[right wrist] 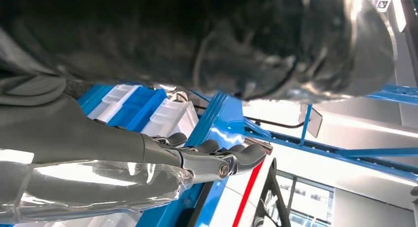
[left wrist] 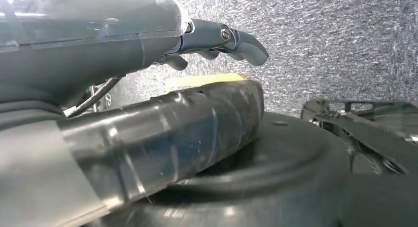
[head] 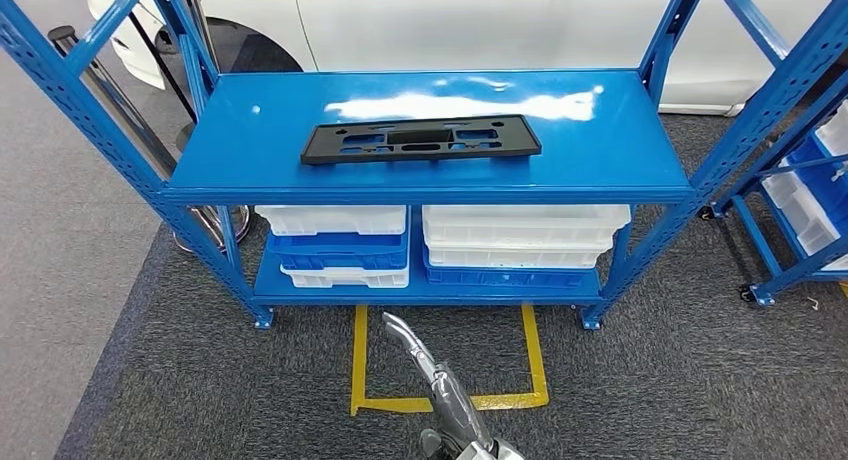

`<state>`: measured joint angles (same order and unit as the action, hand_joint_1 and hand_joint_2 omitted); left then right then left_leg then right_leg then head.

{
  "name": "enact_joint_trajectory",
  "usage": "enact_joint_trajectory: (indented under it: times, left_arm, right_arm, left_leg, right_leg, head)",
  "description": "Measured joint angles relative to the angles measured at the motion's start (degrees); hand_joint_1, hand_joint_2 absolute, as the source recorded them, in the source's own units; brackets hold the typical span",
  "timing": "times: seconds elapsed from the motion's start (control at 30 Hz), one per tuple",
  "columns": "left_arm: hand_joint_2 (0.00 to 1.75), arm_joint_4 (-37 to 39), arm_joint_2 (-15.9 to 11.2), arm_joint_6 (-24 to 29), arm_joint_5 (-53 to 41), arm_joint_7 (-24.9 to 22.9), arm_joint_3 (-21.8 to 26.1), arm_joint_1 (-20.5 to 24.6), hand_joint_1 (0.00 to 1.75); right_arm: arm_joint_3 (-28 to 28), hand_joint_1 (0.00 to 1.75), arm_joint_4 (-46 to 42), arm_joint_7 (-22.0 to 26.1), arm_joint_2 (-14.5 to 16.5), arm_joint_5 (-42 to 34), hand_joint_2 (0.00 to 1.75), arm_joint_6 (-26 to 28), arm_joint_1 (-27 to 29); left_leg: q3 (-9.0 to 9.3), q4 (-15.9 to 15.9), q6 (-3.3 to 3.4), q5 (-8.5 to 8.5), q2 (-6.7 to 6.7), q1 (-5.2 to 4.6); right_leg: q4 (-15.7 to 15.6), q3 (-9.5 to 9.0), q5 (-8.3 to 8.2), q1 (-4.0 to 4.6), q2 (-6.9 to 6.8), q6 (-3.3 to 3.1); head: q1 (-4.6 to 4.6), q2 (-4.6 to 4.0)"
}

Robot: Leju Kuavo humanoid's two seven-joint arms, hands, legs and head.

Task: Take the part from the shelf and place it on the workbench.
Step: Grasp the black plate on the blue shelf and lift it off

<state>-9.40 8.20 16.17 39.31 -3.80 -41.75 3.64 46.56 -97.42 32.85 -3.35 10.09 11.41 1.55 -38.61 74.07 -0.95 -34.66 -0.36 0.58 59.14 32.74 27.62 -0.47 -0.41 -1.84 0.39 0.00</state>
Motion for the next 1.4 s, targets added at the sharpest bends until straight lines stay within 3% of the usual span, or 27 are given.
enact_joint_trajectory:
  times: [0.03, 0.1, 0.17, 0.3, 0.37, 0.43, 0.5, 0.53, 0.6, 0.67, 0.77, 0.83, 0.93, 0.97, 1.0, 1.03, 1.1, 1.17, 1.23, 1.33, 1.4]
  left_arm:
    - [0.0, 0.0, -0.01, 0.0, 0.01, 0.01, 0.0, 0.0, 0.0]
    - [0.0, 0.0, -0.01, 0.0, 0.03, 0.02, -0.02, 0.01, 0.0]
    - [0.0, 0.0, 0.0, 0.0, 0.06, 0.02, -0.07, 0.07, 0.0]
    - [0.0, 0.0, 0.07, -0.01, 0.09, 0.01, -0.18, 0.0, 0.0]
    - [0.0, 0.0, 0.13, -0.02, 0.09, -0.01, -0.21, 0.04, 0.0]
    - [0.0, 0.0, 0.13, -0.02, 0.09, -0.01, -0.22, 0.07, 0.0]
    - [0.0, 0.0, 0.13, -0.02, 0.1, -0.01, -0.23, 0.03, 0.0]
    - [0.0, 0.0, 0.13, -0.03, 0.1, 0.0, -0.24, 0.02, 0.0]
    - [0.0, 0.0, 0.15, -0.08, 0.12, 0.04, -0.24, 0.03, 0.0]
    - [0.0, 0.0, 0.16, -0.18, 0.14, 0.11, -0.25, 0.05, 0.0]
    - [0.0, 0.0, 0.16, -0.29, 0.16, 0.17, -0.29, 0.08, 0.0]
    - [0.0, 0.0, 0.15, -0.31, 0.18, 0.24, -0.32, 0.12, 0.0]
    - [0.0, 0.0, 0.14, -0.27, 0.29, 0.55, -0.33, 0.14, 0.0]
    - [0.0, 0.0, 0.13, -0.26, 0.35, 0.63, -0.33, 0.13, 0.0]
    - [0.0, 0.0, 0.1, -0.25, 0.4, 0.68, -0.33, 0.13, 0.0]
    - [0.0, 0.0, 0.09, -0.24, 0.46, 0.69, -0.33, 0.12, 0.0]
    - [0.0, 0.0, 0.07, -0.24, 0.5, 0.69, -0.33, 0.11, 0.0]
    - [0.0, 0.02, 0.07, -0.24, 0.57, 0.66, -0.33, 0.12, 0.0]
    - [0.0, 0.04, 0.08, -0.24, 0.66, 0.58, -0.33, 0.13, 0.0]
    - [0.0, 0.04, 0.16, -0.24, 0.8, 0.46, -0.33, 0.02, 0.0]
    - [0.0, 0.04, 0.2, -0.23, 0.88, 0.38, -0.33, 0.05, 0.0]
  right_arm:
    - [0.0, 0.0, 0.0, 0.0, 0.02, 0.01, 0.0, -0.04, 0.0]
    - [0.0, 0.0, 0.0, 0.0, 0.08, 0.01, 0.0, -0.19, -0.03]
    - [0.0, 0.0, -0.01, 0.0, 0.12, -0.01, 0.0, -0.44, -0.1]
    - [0.0, 0.0, -0.09, 0.01, 0.19, -0.01, 0.0, -0.85, -0.25]
    - [0.0, 0.0, -0.17, 0.03, 0.21, -0.01, 0.0, -0.88, -0.29]
    - [0.0, 0.0, -0.18, 0.04, 0.21, -0.01, 0.0, -0.88, -0.29]
    - [0.0, 0.0, -0.17, 0.04, 0.21, -0.02, 0.0, -0.89, -0.27]
    - [0.0, 0.0, -0.17, 0.04, 0.21, -0.02, 0.0, -0.91, -0.27]
    - [0.0, 0.0, -0.17, 0.04, 0.21, -0.04, 0.0, -0.98, -0.3]
    - [0.0, 0.0, -0.17, 0.02, 0.24, -0.1, 0.0, -1.06, -0.31]
    - [0.0, 0.0, -0.17, -0.04, 0.31, -0.24, 0.0, -1.19, -0.27]
    - [0.0, 0.0, -0.17, -0.03, 0.38, -0.3, 0.0, -1.4, -0.3]
    - [0.0, 0.0, -0.17, -0.02, 0.45, -0.36, 0.0, -1.93, -0.38]
    - [0.0, 0.0, -0.17, -0.02, 0.45, -0.39, 0.0, -2.05, -0.37]
    - [0.0, 0.0, -0.17, -0.02, 0.45, -0.44, 0.0, -2.1, -0.37]
    - [0.0, 0.0, -0.17, -0.02, 0.45, -0.51, 0.0, -2.14, -0.37]
    - [0.01, 0.0, -0.17, -0.02, 0.47, -0.64, 0.0, -2.16, -0.36]
    - [0.01, 0.0, -0.17, -0.02, 0.5, -0.75, 0.0, -2.18, -0.36]
    - [0.02, 0.0, -0.17, -0.01, 0.51, -0.84, 0.0, -2.24, -0.38]
    - [0.02, 0.0, -0.18, 0.02, 0.53, -0.9, 0.0, -2.48, -0.45]
    - [0.02, 0.0, -0.17, 0.05, 0.53, -0.92, 0.0, -2.59, -0.47]
  left_leg:
    - [0.92, -2.0, 0.06, 1.71, 0.01, 0.0]
    - [4.38, -9.41, 0.36, 5.59, 0.06, -0.06]
    - [6.65, -14.54, 0.79, 7.03, 0.03, -0.23]
    - [7.02, -15.89, 1.93, 7.19, -0.05, -0.12]
    - [7.22, -16.33, 2.54, 7.45, 0.04, 0.06]
    - [7.21, -16.35, 2.77, 7.43, 0.09, 0.03]
    - [7.28, -16.32, 2.81, 7.35, 0.05, 0.03]
    - [7.36, -16.28, 2.76, 7.28, -0.01, 0.04]
    - [7.56, -16.1, 2.49, 6.98, -0.13, 0.04]
    - [7.53, -15.77, 1.95, 6.61, -0.18, -0.13]
    - [7.51, -15.85, 1.01, 6.4, -0.15, -0.2]
    - [7.03, -14.38, 0.45, 5.26, -0.07, -0.05]
    - [2.23, -4.54, -0.01, 0.55, 0.0, 0.03]
    - [0.5, -1.35, -0.08, -0.36, 0.0, 0.03]
    - [-0.39, 0.02, -0.08, -0.15, 0.0, 0.03]
    - [-0.24, -0.72, 0.0, 1.16, 0.0, 0.03]
    - [2.45, -7.25, 0.42, 5.52, 0.02, 0.0]
    - [5.15, -13.33, 0.97, 7.81, 0.04, -0.24]
    - [5.88, -15.04, 1.39, 7.57, 0.01, -0.52]
    - [6.48, -16.04, 2.21, 7.73, 0.0, -0.13]
    - [6.92, -16.47, 2.74, 7.73, 0.1, 0.03]
  right_leg:
    - [0.03, -0.12, 0.06, 0.01, 0.02, 0.02]
    - [0.14, -0.38, 0.27, 0.12, 0.08, 0.22]
    - [0.34, -0.3, 0.43, 0.33, 0.11, 0.67]
    - [0.87, 0.07, 0.84, 0.27, 0.17, 1.78]
    - [4.93, 1.91, 3.45, 0.14, 0.29, 2.29]
    - [12.25, 5.5, 6.76, 0.02, 0.32, 2.63]
    - [15.85, 7.44, 7.0, -0.18, 0.32, 2.84]
    - [14.5, 6.9, 5.54, -0.3, 0.31, 2.85]
    - [7.46, 3.63, 1.65, -0.45, 0.33, 2.71]
    - [1.85, 1.14, -0.09, -0.31, 0.41, 2.44]
    - [0.62, 0.75, -0.04, -0.14, 0.57, 1.62]
    - [0.19, 0.39, -0.12, -0.24, 0.5, 0.85]
    - [-0.03, 0.06, 0.07, -0.11, 0.2, 0.05]
    - [-0.02, -0.01, 0.15, 0.0, 0.16, -0.07]
    - [0.0, -0.12, 0.25, 0.09, 0.16, -0.14]
    - [0.0, -0.33, 0.38, 0.15, 0.2, -0.18]
    - [0.01, -0.94, 0.76, 0.23, 0.3, -0.07]
    - [0.16, -1.23, 1.14, 0.44, 0.34, 0.34]
    - [0.19, -1.11, 1.26, 0.54, 0.31, 0.86]
    - [1.23, -0.81, 2.15, 0.49, 0.32, 1.8]
    - [6.48, 1.76, 4.83, 0.28, 0.41, 2.28]
  head:
    - [-0.01, 0.0]
    - [-0.01, 0.0]
    - [0.02, 0.0]
    - [0.02, 0.0]
    - [0.04, 0.0]
    - [0.03, 0.0]
    - [0.03, 0.0]
    - [0.03, 0.0]
    - [0.04, 0.0]
    - [0.03, 0.0]
    - [0.01, 0.0]
    - [0.0, 0.0]
    - [-0.04, 0.0]
    - [-0.03, 0.0]
    - [-0.03, 0.0]
    - [-0.03, 0.0]
    - [-0.03, 0.0]
    - [-0.02, 0.0]
    - [-0.01, 0.0]
    - [0.01, 0.0]
    - [0.03, 0.0]
